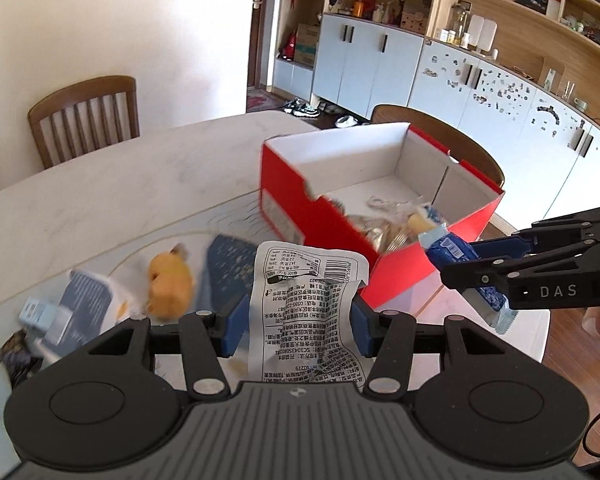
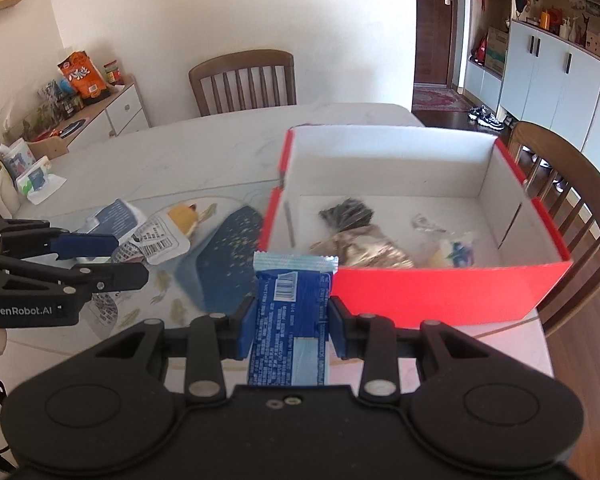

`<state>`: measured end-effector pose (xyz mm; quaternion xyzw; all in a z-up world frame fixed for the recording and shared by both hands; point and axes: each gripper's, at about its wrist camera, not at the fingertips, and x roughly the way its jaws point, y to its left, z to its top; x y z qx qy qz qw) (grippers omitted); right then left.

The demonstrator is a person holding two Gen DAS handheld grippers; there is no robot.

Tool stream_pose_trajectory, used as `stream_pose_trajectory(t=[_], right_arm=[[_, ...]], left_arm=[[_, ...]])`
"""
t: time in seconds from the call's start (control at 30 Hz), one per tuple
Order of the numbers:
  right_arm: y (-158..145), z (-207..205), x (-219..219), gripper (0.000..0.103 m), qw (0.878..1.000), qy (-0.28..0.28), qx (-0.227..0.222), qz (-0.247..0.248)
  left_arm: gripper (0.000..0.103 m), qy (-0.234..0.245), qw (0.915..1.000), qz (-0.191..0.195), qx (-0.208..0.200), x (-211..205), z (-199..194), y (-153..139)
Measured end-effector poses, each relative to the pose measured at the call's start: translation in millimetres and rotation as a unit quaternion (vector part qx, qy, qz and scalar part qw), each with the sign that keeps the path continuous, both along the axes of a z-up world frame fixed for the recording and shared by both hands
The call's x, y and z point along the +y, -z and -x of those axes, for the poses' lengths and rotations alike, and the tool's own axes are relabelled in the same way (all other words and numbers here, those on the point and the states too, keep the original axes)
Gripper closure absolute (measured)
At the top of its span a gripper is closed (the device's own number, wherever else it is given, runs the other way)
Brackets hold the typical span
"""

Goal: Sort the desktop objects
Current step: 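Carry snack bar with right tool while left tool carries sachet to box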

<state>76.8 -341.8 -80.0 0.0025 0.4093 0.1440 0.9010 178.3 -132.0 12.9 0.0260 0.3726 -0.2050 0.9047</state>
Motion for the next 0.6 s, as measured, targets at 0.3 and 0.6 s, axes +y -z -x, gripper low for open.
stream_pose_trajectory(t=[0.3,0.6], right_arm=[[-12,-25,-40,0.067,1.000,0.004,-0.010,-0.006],[-21,-55,-75,0.067,1.000,0.015,-0.021,0.001]], left_arm=[[0.051,0.017,0.9998,-0.007,-0.011,-44,-24,-15],[0.051,0.045,0.9978,-0.031,-0.038,-84,-57,-31]])
